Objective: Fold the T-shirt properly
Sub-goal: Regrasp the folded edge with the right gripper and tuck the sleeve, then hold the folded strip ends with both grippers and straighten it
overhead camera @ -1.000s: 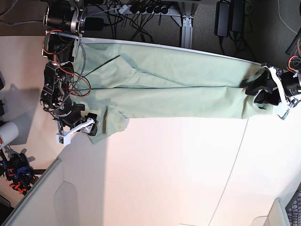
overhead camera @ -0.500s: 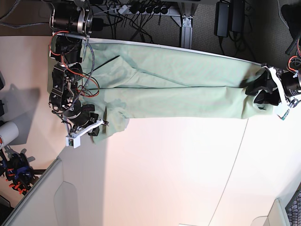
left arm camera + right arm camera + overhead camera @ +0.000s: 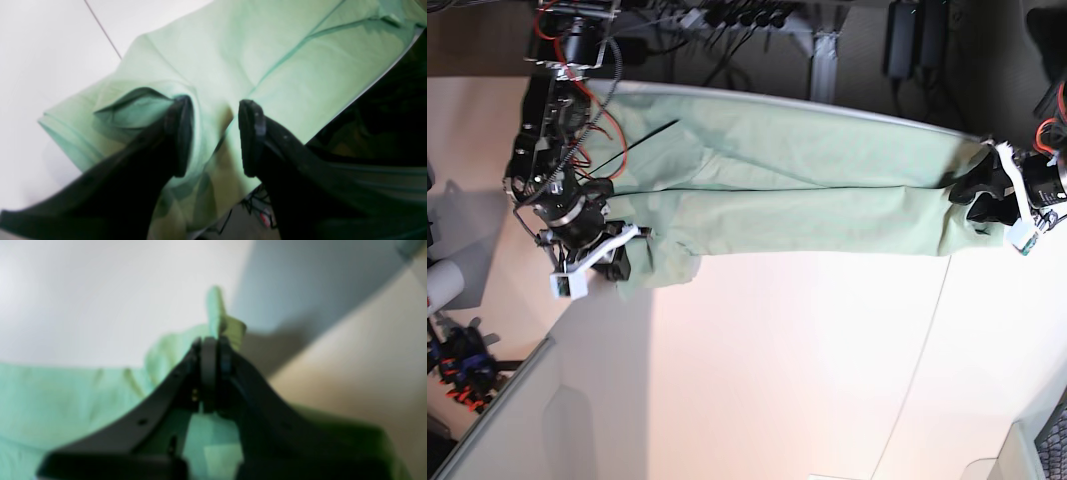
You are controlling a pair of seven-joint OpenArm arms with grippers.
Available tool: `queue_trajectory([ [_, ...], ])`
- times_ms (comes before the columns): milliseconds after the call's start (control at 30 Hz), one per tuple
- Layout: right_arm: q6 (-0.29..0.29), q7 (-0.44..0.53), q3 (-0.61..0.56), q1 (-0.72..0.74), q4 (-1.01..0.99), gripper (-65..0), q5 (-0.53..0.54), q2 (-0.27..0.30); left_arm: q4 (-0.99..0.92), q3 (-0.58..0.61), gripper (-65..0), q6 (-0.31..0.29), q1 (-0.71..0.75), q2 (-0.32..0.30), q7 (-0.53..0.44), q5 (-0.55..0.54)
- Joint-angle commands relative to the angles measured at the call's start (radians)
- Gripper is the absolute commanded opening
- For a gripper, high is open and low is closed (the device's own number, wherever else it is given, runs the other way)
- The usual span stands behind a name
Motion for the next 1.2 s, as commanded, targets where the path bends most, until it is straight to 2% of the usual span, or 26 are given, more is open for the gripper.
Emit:
queue_trajectory([
  [0,0.005,0.023,0.029,-0.023,0.059,-65.0,0.029,0.018,0.014,-0.008,-37.8,-0.013,-0.008,-0.016,-0.017,-0.019],
  [167,0.008,0.015,0.133,-0.237,0.262,-65.0,0.12,0.017,0.014,-0.018,-37.8,-0.013,-0.009,-0.028,-0.017,-0.02],
  [467,0.008,0.015,0.273,-0.517,0.533,-65.0,0.158,0.017,0.014,-0.033,-37.8,-0.013,-0.008,-0.028,-0.018,-0.025],
  [667,0.008,0.015,0.289,-0.592,0.552,-65.0,0.165,0.014,0.014,-0.033,-37.2,-0.013,-0.008,-0.028,-0.018,-0.027],
  [800,0.008,-0.003,0.289,-0.599,0.551,-65.0,0.142,0.012,0.014,-0.033,-28.8,-0.013,-0.008,-0.029,-0.018,-0.027],
  [1000,0.008,-0.03,0.289,-0.599,0.526,-65.0,0.117,0.012,0.014,-0.041,-28.7,-0.013,-0.009,-0.043,-0.018,-0.028],
  [1033,0.008,-0.03,0.289,-0.599,0.518,-62.1,0.117,0.012,0.014,-0.053,-28.7,-0.013,-0.009,-0.042,-0.018,-0.028],
  [1100,0.008,-0.029,0.289,-0.599,0.505,-43.9,0.117,0.012,0.014,-0.098,-28.7,-0.013,-0.008,-0.042,-0.018,-0.039],
  [1167,0.008,-0.028,0.289,-0.599,0.502,-30.9,0.117,0.012,0.014,-0.167,-28.7,-0.013,-0.008,-0.042,-0.018,-0.064],
])
